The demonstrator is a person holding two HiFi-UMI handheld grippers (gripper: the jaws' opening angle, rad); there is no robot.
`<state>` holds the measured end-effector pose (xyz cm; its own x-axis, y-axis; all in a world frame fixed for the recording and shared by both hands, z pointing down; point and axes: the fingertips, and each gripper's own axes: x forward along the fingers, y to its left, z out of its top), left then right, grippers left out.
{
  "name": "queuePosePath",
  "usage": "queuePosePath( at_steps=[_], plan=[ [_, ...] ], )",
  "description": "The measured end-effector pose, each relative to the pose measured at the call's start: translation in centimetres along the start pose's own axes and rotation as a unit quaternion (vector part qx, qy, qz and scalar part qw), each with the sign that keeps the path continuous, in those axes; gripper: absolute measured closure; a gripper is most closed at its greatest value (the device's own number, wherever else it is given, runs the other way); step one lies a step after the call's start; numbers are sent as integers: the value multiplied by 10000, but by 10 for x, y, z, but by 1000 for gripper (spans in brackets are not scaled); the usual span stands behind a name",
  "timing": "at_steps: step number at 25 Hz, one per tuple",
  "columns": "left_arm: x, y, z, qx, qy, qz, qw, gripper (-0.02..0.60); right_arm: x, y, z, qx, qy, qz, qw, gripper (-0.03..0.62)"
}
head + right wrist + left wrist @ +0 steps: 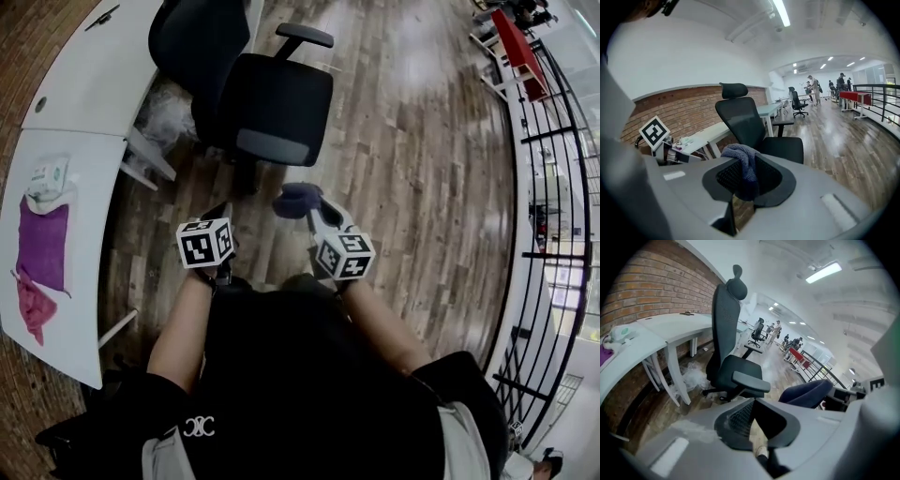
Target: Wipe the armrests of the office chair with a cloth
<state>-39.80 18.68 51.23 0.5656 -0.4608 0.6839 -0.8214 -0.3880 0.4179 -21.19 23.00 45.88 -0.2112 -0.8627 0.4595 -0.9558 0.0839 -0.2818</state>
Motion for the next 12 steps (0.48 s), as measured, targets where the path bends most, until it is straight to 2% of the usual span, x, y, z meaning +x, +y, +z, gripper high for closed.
queuePosePath(
  at_steps=[7, 12],
  plan=[
    [43, -127, 10, 613, -138, -26, 9980, 575, -38, -69, 30, -412, -103, 499, 9979, 532],
    [81, -191, 15, 599, -273, 75, 9978, 580, -62, -141, 52, -539, -211, 508, 9970, 532]
  ],
)
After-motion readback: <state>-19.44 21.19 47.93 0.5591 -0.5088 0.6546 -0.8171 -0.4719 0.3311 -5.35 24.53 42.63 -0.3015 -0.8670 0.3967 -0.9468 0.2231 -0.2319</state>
